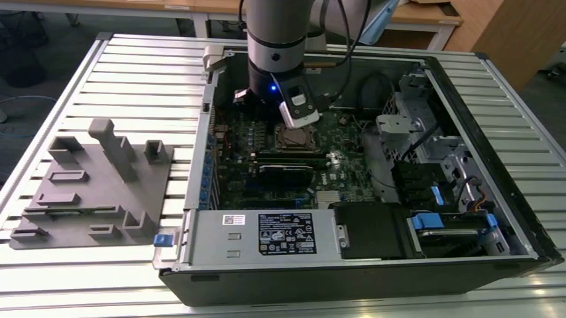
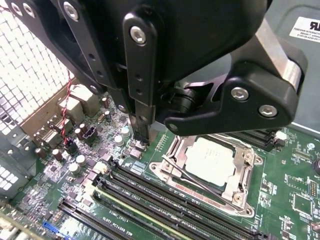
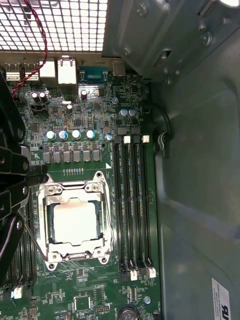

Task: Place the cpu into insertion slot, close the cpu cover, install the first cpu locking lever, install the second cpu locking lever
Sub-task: 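Install the second cpu locking lever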

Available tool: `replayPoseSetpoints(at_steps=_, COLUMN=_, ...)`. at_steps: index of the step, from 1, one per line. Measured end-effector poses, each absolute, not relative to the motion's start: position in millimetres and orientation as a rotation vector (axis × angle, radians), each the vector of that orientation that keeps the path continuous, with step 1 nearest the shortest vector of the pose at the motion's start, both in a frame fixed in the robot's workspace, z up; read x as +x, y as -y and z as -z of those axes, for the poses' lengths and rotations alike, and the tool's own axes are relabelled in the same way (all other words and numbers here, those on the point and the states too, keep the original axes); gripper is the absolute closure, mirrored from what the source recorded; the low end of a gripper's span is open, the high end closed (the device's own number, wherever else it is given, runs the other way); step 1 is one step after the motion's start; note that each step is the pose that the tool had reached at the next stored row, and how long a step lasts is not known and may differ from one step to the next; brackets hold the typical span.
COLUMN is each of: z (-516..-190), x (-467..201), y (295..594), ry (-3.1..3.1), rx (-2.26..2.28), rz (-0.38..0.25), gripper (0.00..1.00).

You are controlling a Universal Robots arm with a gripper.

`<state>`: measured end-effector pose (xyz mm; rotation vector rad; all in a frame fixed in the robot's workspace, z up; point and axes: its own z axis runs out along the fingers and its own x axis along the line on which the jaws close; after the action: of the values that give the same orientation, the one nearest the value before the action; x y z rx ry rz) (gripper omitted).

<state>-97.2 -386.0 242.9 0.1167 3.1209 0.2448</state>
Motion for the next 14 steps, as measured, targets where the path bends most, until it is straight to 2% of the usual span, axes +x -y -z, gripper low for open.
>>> replayPoseSetpoints(at_steps=14, z=-243, x=-87, y=386, ry=-3.121, rx=0.117, rz=-0.245, gripper=0.89)
